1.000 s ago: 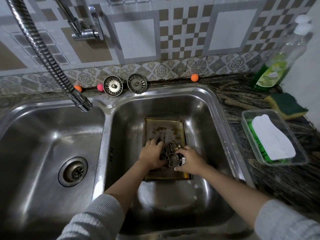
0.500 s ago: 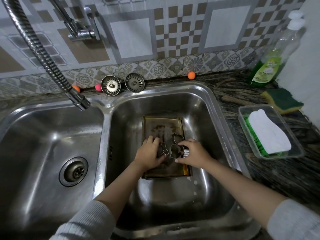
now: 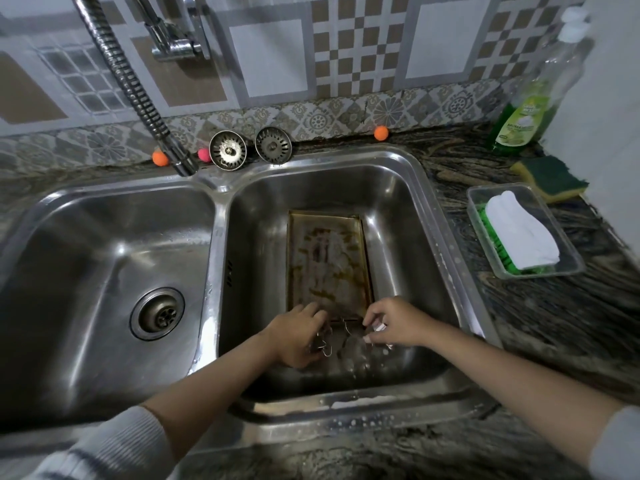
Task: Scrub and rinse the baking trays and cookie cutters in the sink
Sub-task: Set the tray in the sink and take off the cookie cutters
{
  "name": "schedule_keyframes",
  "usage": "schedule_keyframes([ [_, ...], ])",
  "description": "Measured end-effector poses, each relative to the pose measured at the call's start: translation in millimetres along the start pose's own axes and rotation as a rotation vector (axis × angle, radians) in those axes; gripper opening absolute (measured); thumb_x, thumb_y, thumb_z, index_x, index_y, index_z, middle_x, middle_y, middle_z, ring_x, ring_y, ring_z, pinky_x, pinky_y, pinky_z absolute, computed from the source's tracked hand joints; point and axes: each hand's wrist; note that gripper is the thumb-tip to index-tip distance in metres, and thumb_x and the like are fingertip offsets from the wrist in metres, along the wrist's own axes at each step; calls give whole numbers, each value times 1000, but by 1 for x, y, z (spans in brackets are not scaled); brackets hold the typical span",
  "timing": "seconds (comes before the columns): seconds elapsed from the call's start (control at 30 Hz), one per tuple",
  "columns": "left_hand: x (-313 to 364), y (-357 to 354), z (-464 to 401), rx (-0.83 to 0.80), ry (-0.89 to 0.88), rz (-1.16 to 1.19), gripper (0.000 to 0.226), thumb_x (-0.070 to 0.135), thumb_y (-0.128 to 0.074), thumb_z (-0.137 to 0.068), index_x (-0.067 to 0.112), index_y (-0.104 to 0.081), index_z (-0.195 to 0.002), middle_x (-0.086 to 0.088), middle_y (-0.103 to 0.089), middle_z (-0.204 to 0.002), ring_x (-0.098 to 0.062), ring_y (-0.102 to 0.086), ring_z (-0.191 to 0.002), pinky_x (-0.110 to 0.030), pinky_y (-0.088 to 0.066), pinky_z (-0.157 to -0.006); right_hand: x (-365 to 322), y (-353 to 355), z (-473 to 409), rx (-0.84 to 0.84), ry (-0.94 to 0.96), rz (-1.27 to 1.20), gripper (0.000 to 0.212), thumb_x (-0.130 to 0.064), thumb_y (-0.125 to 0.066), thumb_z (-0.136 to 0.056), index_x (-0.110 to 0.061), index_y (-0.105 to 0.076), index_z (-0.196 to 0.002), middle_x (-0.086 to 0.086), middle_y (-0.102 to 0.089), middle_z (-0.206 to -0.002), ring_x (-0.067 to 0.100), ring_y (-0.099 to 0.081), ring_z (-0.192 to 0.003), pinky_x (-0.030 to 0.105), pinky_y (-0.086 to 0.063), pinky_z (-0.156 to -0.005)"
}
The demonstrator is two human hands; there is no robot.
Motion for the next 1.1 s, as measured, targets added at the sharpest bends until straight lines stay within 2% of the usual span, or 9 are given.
schedule_keyframes([
  [0.27, 9, -9, 3, -117, 8, -25, 67, 50, -64, -79, 14, -39, -130, -10, -43, -130, -29, -48, -114, -36, -44, -85, -5, -12, 1, -175, -47, 17, 33, -21, -83, -69, -21, -66, -97, -8, -64, -97, 6, -60, -91, 18, -50, -76],
  [0.37, 13, -10, 1, -136, 20, -42, 70, 49, -67, -77, 13, -38, -130, -11, -43, -131, -31, -50, -115, -37, -45, -84, -9, -18, 1, -228, -69, 18, 41, -19, -82, -71, -15, -64, -107, -8, -60, -95, 7, -58, -91, 17, -48, -77],
  [0.53, 13, -11, -1, -150, 35, 11, 86, 53, -69, -74, 17, -29, -142, -8, -38, -141, -29, -49, -120, -37, -44, -93, -10, -20, 2, -232, -84, 58, 43, -18, -77, -77, -17, -61, -118, -4, -59, -109, 8, -58, -100, 24, -49, -91],
  [0.67, 12, -9, 2, -54, 47, 16, 68, 49, -58, -84, 20, -34, -140, -6, -44, -136, -25, -52, -116, -35, -46, -88, -9, -18, 2, -213, -92, 47, 43, -16, -78, -75, -23, -62, -114, -2, -59, -116, 10, -57, -105, 27, -53, -87],
  [0.8, 5, -9, 2, 238, 215, 86, 45, 40, -52, -88, 19, -47, -127, -5, -44, -127, -23, -46, -117, -35, -49, -84, -16, -12, 6, -116, -55, 71, 44, -16, -74, -79, -21, -59, -120, -5, -57, -113, 5, -54, -92, 16, -43, -79],
  [0.9, -3, -7, -7, 336, 410, 163, 45, 35, -53, -87, 18, -46, -128, -8, -37, -131, -28, -41, -118, -39, -51, -84, -24, 1, 10, -22, -58, -13, 41, -15, -70, -83, -19, -58, -122, -8, -61, -98, 5, -62, -80, 20, -51, -73],
  [0.97, -7, -6, -13, 333, 504, 234, 49, 29, -54, -87, 19, -42, -134, -10, -30, -140, -32, -38, -123, -43, -49, -90, -30, 12, 15, 60, -30, -32, 42, -18, -68, -85, -20, -57, -125, 1, -64, -108, 10, -64, -93, 27, -54, -84],
  [1.03, -12, -5, -20, 323, 577, 335, 51, 23, -53, -89, 18, -39, -138, -12, -27, -146, -35, -36, -127, -44, -44, -97, -35, 27, 22, 209, 48, 33, 40, -21, -67, -86, -21, -57, -125, -1, -58, -122, 8, -57, -106, 23, -47, -92],
  [1.1, -17, -7, -26, 325, 617, 408, 48, 18, -51, -89, 17, -42, -136, -13, -33, -144, -35, -42, -124, -44, -43, -99, -40, 45, 31, 380, 124, 80, 38, -21, -65, -87, -19, -58, -124, -6, -53, -123, 7, -52, -110, 20, -40, -95],
])
Point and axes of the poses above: each hand's wrist, its own z-axis away from the middle knuckle, its own y-axis out of the back of the hand, x = y × z
